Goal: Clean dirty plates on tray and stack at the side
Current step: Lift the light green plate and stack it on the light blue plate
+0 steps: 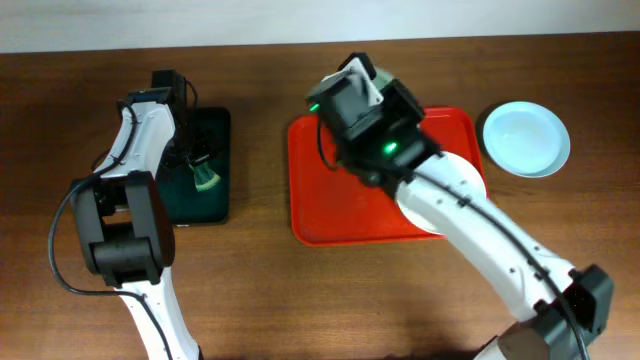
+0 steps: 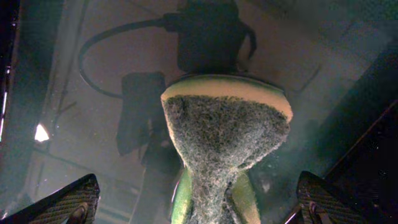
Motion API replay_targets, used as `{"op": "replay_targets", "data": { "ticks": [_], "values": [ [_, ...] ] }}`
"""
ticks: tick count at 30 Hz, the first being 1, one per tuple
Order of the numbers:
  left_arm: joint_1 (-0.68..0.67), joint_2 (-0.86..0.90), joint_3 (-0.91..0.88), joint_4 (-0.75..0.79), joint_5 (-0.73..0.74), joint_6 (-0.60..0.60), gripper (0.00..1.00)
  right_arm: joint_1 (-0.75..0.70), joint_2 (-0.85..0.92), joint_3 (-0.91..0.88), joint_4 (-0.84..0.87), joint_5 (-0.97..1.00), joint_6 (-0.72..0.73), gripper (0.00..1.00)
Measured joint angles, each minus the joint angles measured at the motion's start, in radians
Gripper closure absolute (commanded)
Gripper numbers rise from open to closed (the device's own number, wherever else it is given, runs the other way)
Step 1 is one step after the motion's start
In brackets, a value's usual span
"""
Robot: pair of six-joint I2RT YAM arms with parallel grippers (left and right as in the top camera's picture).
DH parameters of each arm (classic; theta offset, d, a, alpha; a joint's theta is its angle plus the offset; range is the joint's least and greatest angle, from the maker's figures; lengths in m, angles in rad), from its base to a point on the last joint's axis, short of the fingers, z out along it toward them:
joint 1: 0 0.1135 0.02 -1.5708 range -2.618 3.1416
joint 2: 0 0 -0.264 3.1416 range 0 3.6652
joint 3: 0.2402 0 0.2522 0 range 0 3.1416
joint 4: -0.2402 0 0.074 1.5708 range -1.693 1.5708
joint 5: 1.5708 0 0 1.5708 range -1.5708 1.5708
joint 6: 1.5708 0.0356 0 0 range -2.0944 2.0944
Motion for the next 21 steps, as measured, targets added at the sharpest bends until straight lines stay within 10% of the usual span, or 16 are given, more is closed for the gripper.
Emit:
{"op": "replay_targets", "data": {
  "ticks": [2, 10, 18, 21],
  "values": [
    [0.0, 0.0, 0.0, 0.0, 0.0, 0.0, 0.01, -0.274, 0.043, -0.031, 0.056, -0.484, 0.139, 0.96],
    [0.0, 0.0, 0.0, 0.0, 0.003, 0.0, 0.01, -1.162, 0.338, -0.046, 0.062, -1.258, 0.523, 0.96],
    [0.0, 0.0, 0.0, 0.0, 0.003, 0.0, 0.01, -1.288, 0.366, -0.048, 0.14, -1.199, 0.575, 0.95],
    [0.0, 0.0, 0.0, 0.0, 0.003, 0.0, 0.01, -1.258, 0.366, -0.048, 0.125, -1.144, 0.577, 0.79]
  ]
}}
